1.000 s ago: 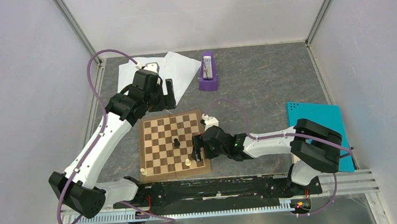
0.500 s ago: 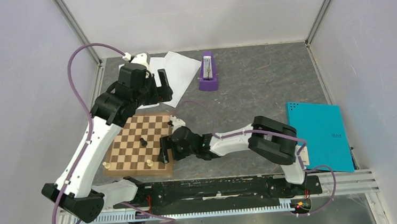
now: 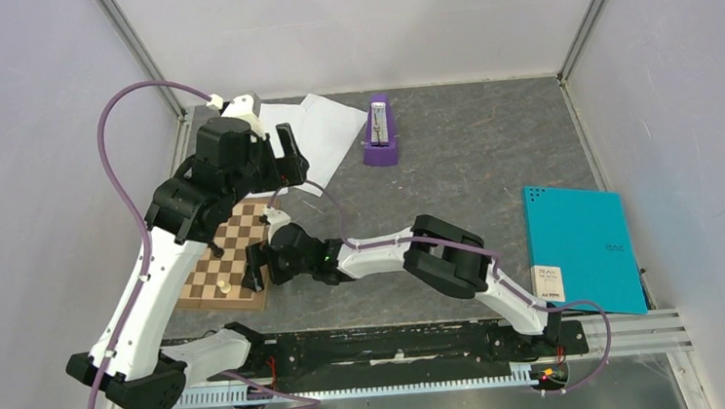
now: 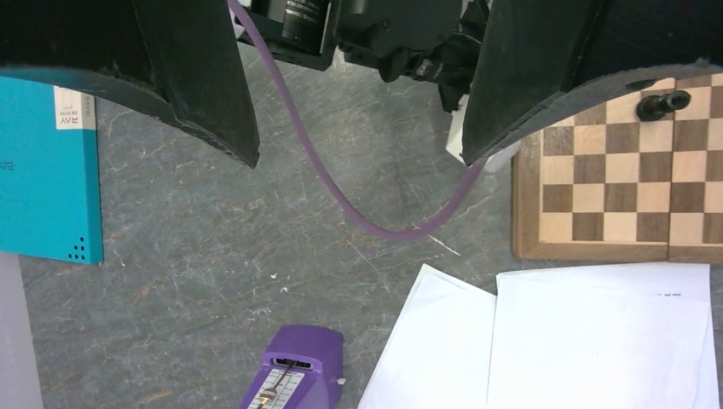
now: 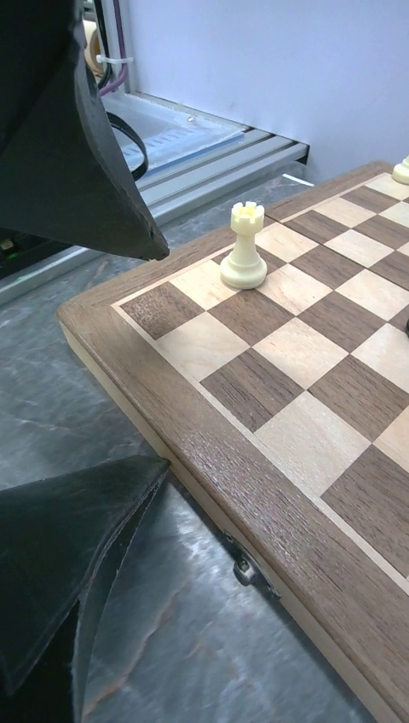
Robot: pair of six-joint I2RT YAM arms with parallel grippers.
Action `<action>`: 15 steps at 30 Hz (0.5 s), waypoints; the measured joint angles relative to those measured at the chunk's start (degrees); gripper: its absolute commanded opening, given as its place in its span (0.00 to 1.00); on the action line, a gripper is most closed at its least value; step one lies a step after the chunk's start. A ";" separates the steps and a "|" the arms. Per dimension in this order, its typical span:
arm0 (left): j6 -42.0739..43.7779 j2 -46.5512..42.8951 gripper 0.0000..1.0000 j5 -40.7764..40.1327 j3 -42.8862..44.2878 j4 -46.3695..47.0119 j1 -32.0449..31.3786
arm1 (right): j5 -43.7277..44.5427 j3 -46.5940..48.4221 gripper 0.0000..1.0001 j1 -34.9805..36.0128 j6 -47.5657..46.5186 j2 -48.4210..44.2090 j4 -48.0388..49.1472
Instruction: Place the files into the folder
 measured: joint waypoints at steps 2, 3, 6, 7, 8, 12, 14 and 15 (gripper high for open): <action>-0.02 -0.02 0.95 0.00 0.00 -0.15 0.00 | -0.11 2.05 0.90 0.00 -0.76 1.60 0.46; -0.02 -0.02 0.95 0.00 -0.02 -0.17 0.00 | -0.11 2.95 0.90 0.00 -1.22 2.32 0.81; -0.02 -0.02 0.95 0.00 -0.09 -0.31 0.00 | -0.33 4.72 0.90 -0.20 -2.36 3.65 1.29; -0.02 -0.02 0.95 0.02 -0.17 -0.28 0.00 | -0.52 5.31 0.91 -0.31 -2.67 4.13 1.42; -0.02 -0.02 0.95 0.02 -0.28 -0.28 0.00 | -0.90 5.99 0.91 -0.46 -3.02 4.66 1.60; -0.02 -0.02 0.95 0.17 -1.25 -0.15 0.00 | -1.99 8.44 0.93 -1.20 -4.55 6.38 2.05; -0.02 -0.02 0.95 0.52 -1.79 -0.04 0.00 | -2.60 9.66 0.93 -1.64 -5.51 7.10 1.86; -0.02 0.00 0.95 0.68 -2.08 0.07 0.00 | -2.80 10.43 0.93 -1.90 -6.01 7.54 1.73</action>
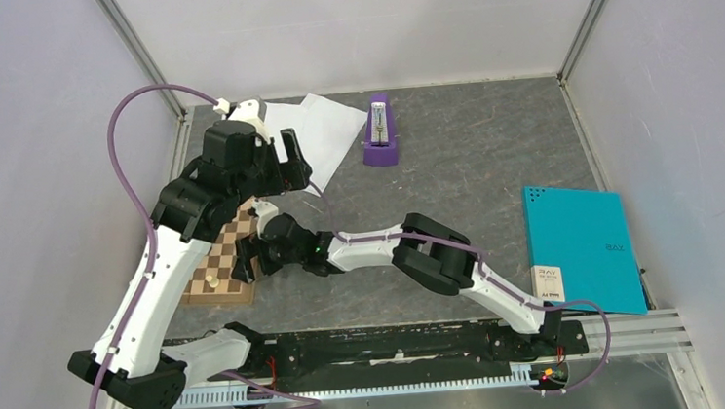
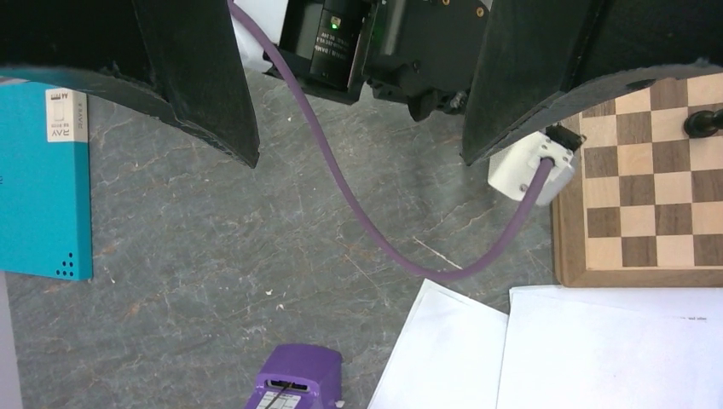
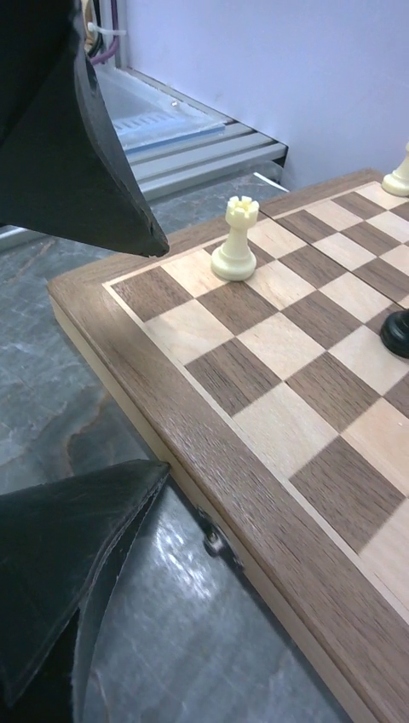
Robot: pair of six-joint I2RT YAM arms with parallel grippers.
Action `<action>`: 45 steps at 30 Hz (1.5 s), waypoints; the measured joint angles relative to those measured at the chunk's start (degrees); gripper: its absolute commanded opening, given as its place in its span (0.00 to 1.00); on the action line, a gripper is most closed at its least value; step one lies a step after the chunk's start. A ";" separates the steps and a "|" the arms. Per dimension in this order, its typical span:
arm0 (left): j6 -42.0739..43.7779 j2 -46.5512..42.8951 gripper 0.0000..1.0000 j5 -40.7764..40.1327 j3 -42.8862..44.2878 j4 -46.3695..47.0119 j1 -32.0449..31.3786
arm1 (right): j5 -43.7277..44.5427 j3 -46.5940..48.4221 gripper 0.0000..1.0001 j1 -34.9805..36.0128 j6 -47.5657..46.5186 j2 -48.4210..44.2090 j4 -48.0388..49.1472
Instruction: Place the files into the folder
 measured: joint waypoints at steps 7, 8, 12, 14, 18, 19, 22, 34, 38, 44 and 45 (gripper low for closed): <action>0.00 0.07 0.95 1.09 -0.59 0.52 0.00 | 0.50 -5.90 0.98 -1.53 -3.52 -4.04 0.31; 0.00 0.07 0.95 1.49 -0.59 0.79 0.00 | 1.44 -8.94 0.98 -1.62 -3.93 -6.54 -0.48; -0.11 0.04 0.95 2.86 -0.59 2.23 0.00 | 6.49 -21.90 0.98 -2.23 -5.03 -18.34 -5.01; -0.48 0.04 0.95 3.93 -0.59 3.50 0.00 | 10.51 -27.98 0.98 -2.58 -5.33 -25.53 -7.74; -1.84 0.00 0.95 6.97 -1.60 7.30 -0.13 | 19.80 -39.71 0.98 -5.62 -4.33 -42.64 -13.66; -2.05 0.00 0.95 7.87 -2.19 8.26 -0.20 | 22.40 -42.60 0.98 -7.34 -3.67 -47.36 -15.30; -3.50 0.09 0.95 10.08 -5.01 11.06 -0.92 | 29.57 -50.45 0.98 -15.15 -1.22 -59.69 -20.22; -6.10 2.12 0.95 15.39 -10.99 15.47 -5.07 | 38.93 -67.71 0.98 -55.34 -0.98 -79.93 -34.82; -6.10 2.10 0.95 15.82 -11.50 16.41 -5.07 | 35.32 -72.26 0.98 -66.73 -2.27 -81.24 -30.32; -6.08 2.10 0.95 16.96 -11.89 16.39 -5.07 | 26.84 -81.81 0.98 -77.94 -3.69 -82.97 -21.31; -6.08 2.08 0.95 17.03 -11.89 16.39 -5.07 | 26.58 -82.07 0.98 -78.84 -3.74 -83.06 -20.92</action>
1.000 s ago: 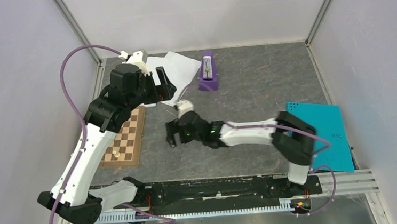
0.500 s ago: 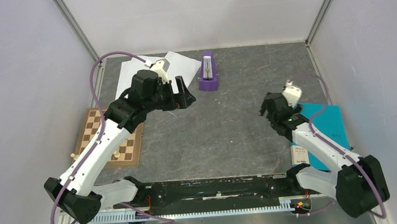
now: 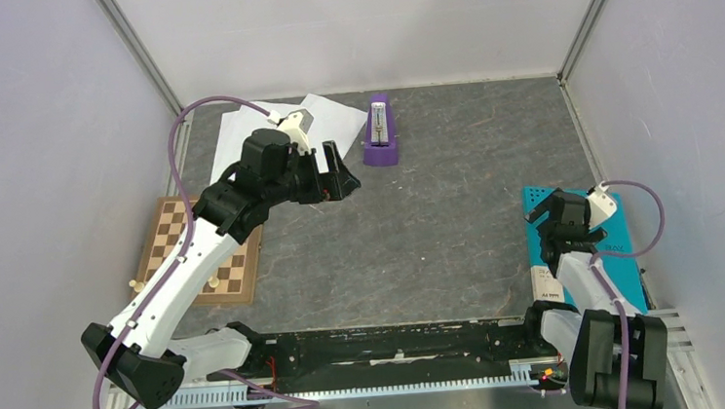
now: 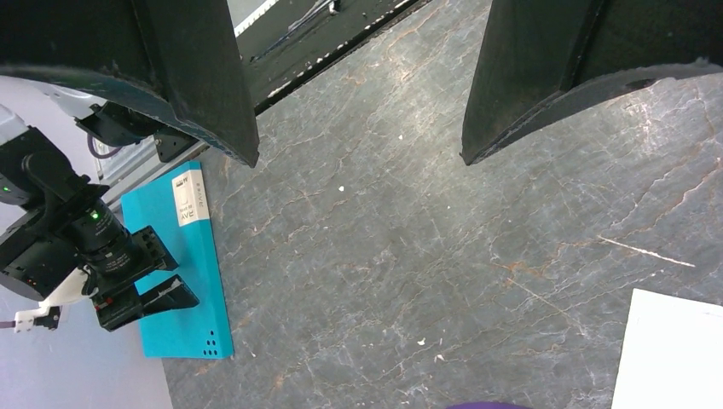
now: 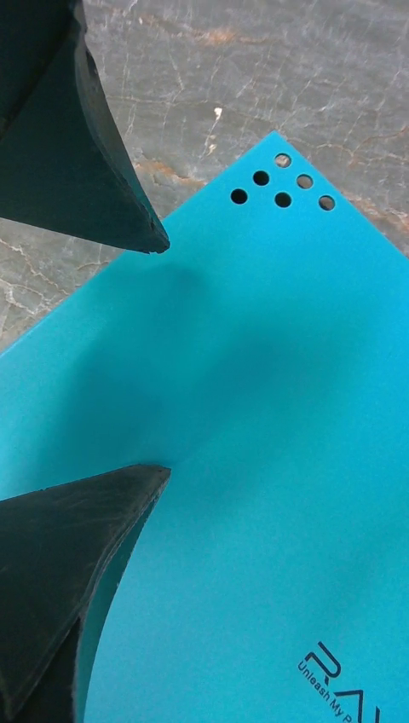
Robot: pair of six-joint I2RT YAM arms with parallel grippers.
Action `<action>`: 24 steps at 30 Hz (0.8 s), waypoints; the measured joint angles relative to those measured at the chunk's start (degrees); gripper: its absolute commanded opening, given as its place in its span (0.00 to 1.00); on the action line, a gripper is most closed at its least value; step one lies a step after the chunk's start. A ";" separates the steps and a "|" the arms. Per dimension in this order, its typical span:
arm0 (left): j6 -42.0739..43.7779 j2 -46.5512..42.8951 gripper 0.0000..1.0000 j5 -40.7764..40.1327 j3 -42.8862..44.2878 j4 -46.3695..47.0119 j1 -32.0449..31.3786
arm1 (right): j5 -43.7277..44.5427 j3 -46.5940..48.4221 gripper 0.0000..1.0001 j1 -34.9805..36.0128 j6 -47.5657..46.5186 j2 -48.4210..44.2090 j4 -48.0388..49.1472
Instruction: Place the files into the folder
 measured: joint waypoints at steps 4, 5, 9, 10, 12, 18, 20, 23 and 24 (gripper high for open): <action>0.02 -0.04 0.95 0.09 0.00 0.00 0.00 | -4.70 -3.48 0.98 -3.23 0.28 -0.31 7.52; 0.02 -0.04 0.95 0.07 0.00 -0.02 0.00 | -5.70 -4.13 0.98 -3.69 0.44 -0.15 9.20; 0.02 -0.07 0.95 0.04 0.00 -0.04 0.00 | -10.32 -5.57 0.98 -4.13 2.01 1.53 15.82; 0.02 -0.09 0.95 0.02 0.00 -0.04 0.00 | -11.41 -5.97 0.98 -4.13 2.60 1.92 17.53; 0.02 -0.09 0.95 -0.02 0.00 -0.04 0.00 | -13.03 -6.71 0.98 -3.56 3.63 2.23 19.98; 0.02 -0.22 0.95 -0.22 -0.61 -0.04 0.00 | -14.84 -8.24 0.98 6.38 9.66 2.58 24.39; 0.02 -0.22 0.95 -0.24 -0.87 -0.09 0.00 | -14.62 -8.13 0.98 11.02 11.82 3.63 25.35; 0.02 -0.24 0.95 -0.28 -0.92 -0.22 0.00 | -14.47 -6.97 0.98 16.50 14.58 6.38 26.84; 0.02 -0.24 0.95 -0.33 -0.92 -0.22 0.00 | -14.16 -6.03 0.98 18.45 15.52 7.93 27.12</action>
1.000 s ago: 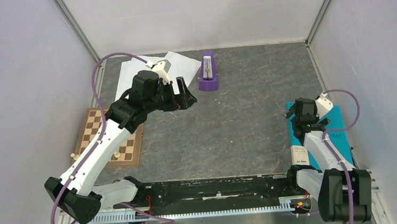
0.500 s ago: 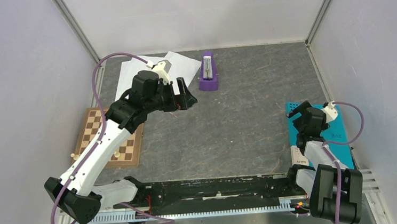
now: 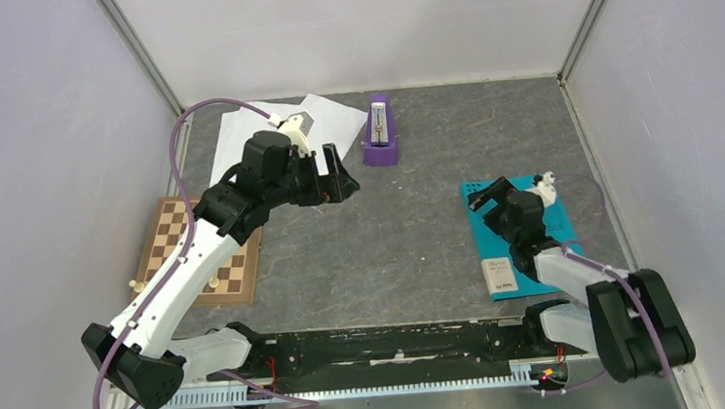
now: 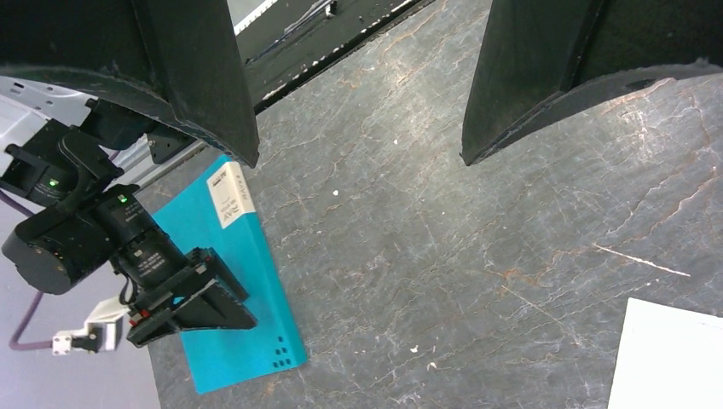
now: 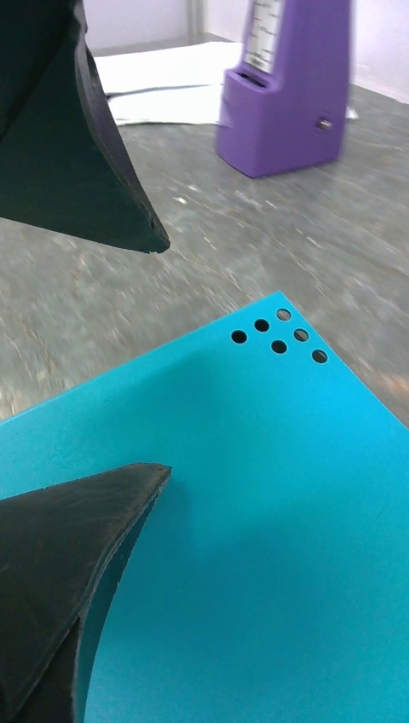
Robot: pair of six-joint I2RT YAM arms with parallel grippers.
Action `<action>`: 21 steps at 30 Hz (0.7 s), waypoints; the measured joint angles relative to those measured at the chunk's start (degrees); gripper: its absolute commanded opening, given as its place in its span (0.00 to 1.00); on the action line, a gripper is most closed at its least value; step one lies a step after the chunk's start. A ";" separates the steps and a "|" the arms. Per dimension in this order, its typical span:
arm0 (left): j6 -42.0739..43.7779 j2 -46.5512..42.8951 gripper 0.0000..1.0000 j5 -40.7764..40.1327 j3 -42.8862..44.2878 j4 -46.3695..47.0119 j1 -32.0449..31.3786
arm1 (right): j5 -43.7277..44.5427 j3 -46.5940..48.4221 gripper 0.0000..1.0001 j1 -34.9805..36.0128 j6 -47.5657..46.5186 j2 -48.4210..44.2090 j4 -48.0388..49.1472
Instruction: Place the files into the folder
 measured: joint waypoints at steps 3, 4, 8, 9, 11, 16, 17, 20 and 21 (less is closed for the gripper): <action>0.00 0.00 0.95 -0.13 0.00 0.00 0.00 | 1.51 3.61 0.98 7.28 2.91 4.76 0.35; 0.00 0.00 0.95 -0.22 0.00 0.00 0.00 | 2.38 4.74 0.98 10.40 4.07 6.49 0.66; 0.00 0.00 0.95 -1.16 -0.26 0.00 0.00 | 4.50 10.12 0.98 24.70 8.76 14.34 2.51; 0.00 0.00 0.95 -1.42 -0.39 0.02 0.00 | 5.09 12.00 0.98 28.52 9.84 16.63 2.84; 0.00 0.00 0.95 -1.92 -0.72 -0.04 0.00 | 5.62 15.82 0.98 34.77 11.26 20.46 2.54; 0.00 0.02 0.95 -4.55 -1.79 0.26 0.02 | 5.07 20.59 0.98 42.64 11.54 21.20 -4.00; 0.00 0.13 0.95 -4.87 -2.36 0.59 0.07 | 5.60 20.52 0.98 42.62 11.02 19.21 -7.04; -0.13 1.90 0.95 -5.84 -4.31 2.05 0.15 | 7.63 20.46 0.98 41.97 9.16 11.85 -16.90; -0.35 3.21 0.95 -5.97 -4.79 2.84 0.17 | 8.02 20.13 0.98 41.68 8.81 8.41 -19.45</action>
